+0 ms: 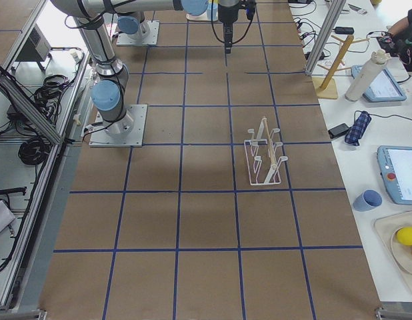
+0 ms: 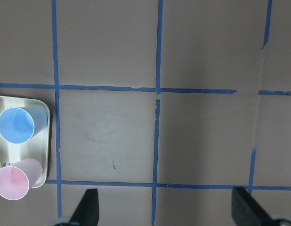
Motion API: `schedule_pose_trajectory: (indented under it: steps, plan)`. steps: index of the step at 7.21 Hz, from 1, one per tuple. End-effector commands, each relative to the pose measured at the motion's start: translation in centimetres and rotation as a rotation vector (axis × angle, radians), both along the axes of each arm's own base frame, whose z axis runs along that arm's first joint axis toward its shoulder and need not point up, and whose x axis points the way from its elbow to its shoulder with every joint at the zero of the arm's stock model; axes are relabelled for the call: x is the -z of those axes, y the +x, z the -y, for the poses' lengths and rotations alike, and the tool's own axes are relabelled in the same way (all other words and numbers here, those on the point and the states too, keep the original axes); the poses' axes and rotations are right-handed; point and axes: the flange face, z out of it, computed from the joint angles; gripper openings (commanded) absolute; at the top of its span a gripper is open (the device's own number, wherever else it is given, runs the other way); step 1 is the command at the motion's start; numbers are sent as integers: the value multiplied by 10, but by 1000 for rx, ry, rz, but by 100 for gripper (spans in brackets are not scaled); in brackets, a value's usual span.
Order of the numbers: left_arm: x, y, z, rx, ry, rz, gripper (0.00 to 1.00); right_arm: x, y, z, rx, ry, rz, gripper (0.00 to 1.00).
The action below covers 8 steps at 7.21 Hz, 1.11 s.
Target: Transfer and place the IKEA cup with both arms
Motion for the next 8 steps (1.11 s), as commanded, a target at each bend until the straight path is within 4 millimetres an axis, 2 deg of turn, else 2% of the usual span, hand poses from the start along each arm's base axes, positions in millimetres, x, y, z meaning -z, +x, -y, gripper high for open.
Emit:
schedule_pose_trajectory:
  steps: [1,5,8]
  plan:
    - [5,0,3,0,11,-1,100,0,2,0,-3,0,0,100]
    - [9,-1,7,2,19,-3,100,1,2,-1,-3,1,0,100]
    - [4,-1,3,2,8,-4,100,1,2,-1,-3,1,0,100]
